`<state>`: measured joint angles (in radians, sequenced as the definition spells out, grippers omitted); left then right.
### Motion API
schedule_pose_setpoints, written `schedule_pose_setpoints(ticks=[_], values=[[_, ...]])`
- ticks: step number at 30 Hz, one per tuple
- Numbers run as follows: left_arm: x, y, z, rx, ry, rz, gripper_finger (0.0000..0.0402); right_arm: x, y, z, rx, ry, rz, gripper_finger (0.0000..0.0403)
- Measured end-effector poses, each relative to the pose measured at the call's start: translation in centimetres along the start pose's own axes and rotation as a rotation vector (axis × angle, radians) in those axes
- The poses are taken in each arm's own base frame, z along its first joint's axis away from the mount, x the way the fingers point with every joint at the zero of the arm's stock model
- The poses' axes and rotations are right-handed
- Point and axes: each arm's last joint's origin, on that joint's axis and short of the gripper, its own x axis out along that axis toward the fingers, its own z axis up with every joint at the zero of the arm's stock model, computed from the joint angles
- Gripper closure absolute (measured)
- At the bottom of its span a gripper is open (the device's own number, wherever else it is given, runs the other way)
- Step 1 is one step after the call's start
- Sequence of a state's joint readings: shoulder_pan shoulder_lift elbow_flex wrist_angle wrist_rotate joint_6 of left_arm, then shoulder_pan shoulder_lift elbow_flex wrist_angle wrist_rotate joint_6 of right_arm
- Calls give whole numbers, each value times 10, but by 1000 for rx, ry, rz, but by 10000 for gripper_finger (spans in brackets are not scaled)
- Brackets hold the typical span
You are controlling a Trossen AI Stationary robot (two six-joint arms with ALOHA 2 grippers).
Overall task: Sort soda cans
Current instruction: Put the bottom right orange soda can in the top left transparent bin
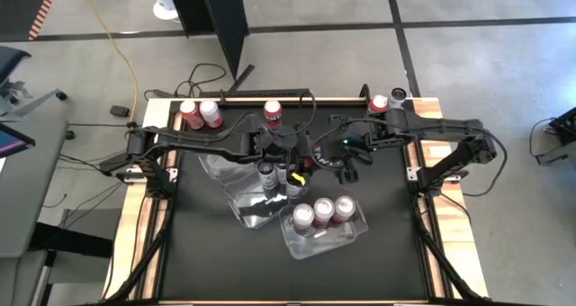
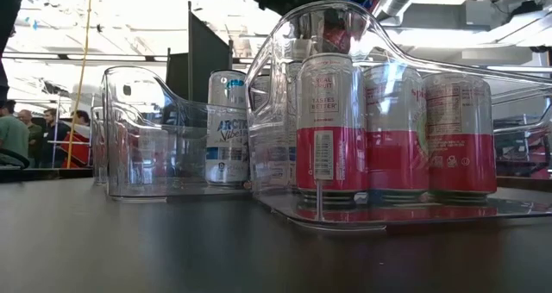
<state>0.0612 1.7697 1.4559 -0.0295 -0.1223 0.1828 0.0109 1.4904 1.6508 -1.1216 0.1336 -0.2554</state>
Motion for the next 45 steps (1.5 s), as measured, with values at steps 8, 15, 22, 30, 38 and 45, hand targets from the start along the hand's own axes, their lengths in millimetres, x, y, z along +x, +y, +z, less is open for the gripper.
schedule_pose_setpoints(ticks=[8,15,22,30,38,45], values=[[-14,8,7,-17,-26,34,115,-20,1,-5,-11,-36,-55,11],[-52,23,-2,-70,-77,163,115,-50,-1,-15,19,-113,-84,14],[-126,37,-28,-159,-203,302,115,-64,-2,-20,42,-154,-110,14],[-176,34,-89,-280,-277,497,115,-60,-3,-17,21,-152,-116,14],[-169,38,-150,-331,-257,600,115,-54,-3,-11,-11,-174,-126,14],[-155,54,-175,-414,-207,601,115,-54,-4,-10,-17,-174,-128,14]])
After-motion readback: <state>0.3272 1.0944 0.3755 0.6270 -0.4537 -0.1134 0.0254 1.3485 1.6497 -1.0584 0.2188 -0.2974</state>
